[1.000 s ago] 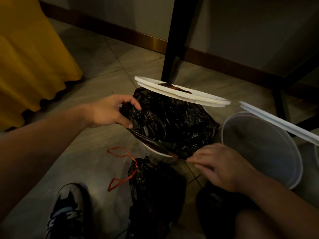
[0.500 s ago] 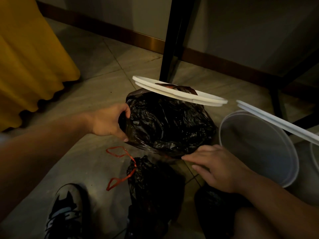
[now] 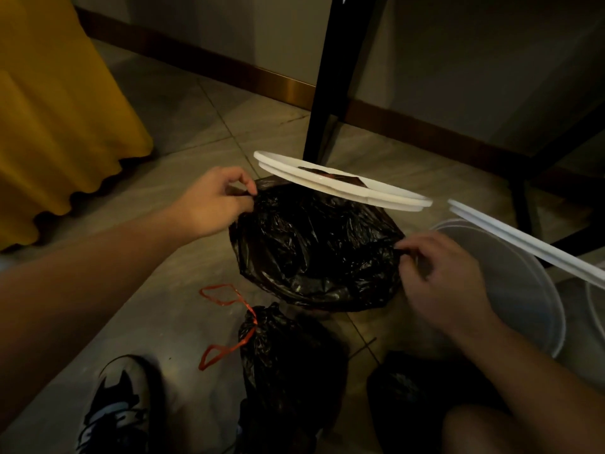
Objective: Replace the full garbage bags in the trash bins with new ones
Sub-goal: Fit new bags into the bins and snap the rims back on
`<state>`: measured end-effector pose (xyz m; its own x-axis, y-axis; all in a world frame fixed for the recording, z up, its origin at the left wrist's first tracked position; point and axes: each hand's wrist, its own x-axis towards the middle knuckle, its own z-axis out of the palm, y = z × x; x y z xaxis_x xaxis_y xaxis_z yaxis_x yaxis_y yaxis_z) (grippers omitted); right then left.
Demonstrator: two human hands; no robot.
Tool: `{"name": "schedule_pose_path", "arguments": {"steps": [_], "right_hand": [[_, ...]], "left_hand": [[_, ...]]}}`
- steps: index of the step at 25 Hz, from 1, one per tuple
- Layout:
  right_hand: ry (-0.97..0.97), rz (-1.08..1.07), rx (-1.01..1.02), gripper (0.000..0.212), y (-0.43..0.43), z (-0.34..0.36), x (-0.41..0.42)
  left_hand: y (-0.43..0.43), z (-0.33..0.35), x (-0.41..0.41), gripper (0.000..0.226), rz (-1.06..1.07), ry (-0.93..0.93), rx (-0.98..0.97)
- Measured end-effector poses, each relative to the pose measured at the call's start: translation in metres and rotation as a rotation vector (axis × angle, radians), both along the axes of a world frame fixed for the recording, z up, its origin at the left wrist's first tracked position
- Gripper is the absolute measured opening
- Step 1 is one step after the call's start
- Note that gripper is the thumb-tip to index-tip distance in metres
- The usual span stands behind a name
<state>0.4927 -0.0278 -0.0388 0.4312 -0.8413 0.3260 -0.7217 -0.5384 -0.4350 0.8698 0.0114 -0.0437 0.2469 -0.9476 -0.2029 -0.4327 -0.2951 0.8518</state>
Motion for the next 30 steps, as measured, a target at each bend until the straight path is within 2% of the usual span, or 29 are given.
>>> {"name": "schedule_pose_path", "arguments": {"steps": [2, 5, 8, 13, 16, 21, 24, 28, 30], "right_hand": [[0.081, -0.066, 0.105, 0.029, -0.023, 0.003, 0.013], [0.178, -0.1, 0.263, 0.032, -0.051, 0.001, 0.038], [0.236, -0.084, 0.344, 0.04, -0.075, -0.003, 0.061], [0.29, -0.084, 0.298, 0.026, -0.102, 0.002, 0.076], [0.348, -0.103, 0.273, 0.028, -0.111, 0.006, 0.082], [0.332, -0.097, 0.381, 0.022, -0.127, 0.008, 0.089], [0.236, -0.091, 0.473, 0.026, -0.135, 0.006, 0.094], [0.041, 0.018, 0.466, 0.014, -0.13, -0.001, 0.107], [0.018, 0.034, 0.423, 0.014, -0.128, -0.006, 0.111]], "left_hand": [[-0.013, 0.001, -0.015, 0.014, -0.016, -0.131, -0.076], [-0.031, -0.001, -0.032, 0.033, -0.137, -0.305, -0.13], [-0.049, -0.002, -0.032, 0.037, -0.199, -0.395, -0.156], [-0.069, -0.006, -0.022, 0.044, -0.279, -0.511, -0.057], [-0.074, -0.005, -0.019, 0.042, -0.284, -0.564, -0.047], [-0.08, -0.003, -0.016, 0.03, -0.236, -0.509, -0.048], [-0.083, -0.005, -0.018, 0.028, -0.217, -0.481, -0.042], [-0.086, -0.009, -0.019, 0.027, -0.149, -0.379, 0.016], [-0.087, -0.012, -0.02, 0.029, -0.12, -0.323, 0.035]]}}
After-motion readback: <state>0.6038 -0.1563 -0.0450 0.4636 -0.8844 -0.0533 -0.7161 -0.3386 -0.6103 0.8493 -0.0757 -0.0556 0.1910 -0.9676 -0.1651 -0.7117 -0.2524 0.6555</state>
